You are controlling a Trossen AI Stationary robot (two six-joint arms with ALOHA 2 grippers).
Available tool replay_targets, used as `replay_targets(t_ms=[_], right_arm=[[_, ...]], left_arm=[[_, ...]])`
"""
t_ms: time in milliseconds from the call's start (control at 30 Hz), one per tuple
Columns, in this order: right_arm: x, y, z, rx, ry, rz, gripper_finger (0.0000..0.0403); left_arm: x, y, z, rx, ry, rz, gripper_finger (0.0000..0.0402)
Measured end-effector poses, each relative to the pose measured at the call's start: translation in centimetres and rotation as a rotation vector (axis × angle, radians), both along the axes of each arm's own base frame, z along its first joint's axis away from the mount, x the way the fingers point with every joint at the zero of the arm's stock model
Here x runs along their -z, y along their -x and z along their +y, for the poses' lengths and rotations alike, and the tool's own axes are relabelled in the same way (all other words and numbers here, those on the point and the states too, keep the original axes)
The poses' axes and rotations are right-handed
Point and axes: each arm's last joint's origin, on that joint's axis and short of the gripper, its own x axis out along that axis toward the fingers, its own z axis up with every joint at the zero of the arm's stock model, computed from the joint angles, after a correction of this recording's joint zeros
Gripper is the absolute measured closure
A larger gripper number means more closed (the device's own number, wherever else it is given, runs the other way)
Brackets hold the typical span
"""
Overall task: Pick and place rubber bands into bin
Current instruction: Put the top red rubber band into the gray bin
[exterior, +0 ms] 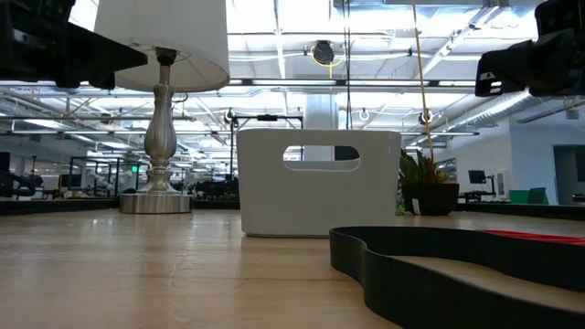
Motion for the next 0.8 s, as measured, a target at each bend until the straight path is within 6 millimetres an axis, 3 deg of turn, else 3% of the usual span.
replay_targets(t_ms=[467,800], right_arm=[[0.2,-0.1,0.0,-0.002,-0.074,0.038,0.0403],[-0.1,-0.4,-0.8,-0.008,-0.160,0.041,0.0403]], left_arm=[[-0.3,0.4,0.8,-0.065,-0.007,-0.015,0.0400],[0.1,0.1,3.2,0.005,0.059,0.025,0.0400]])
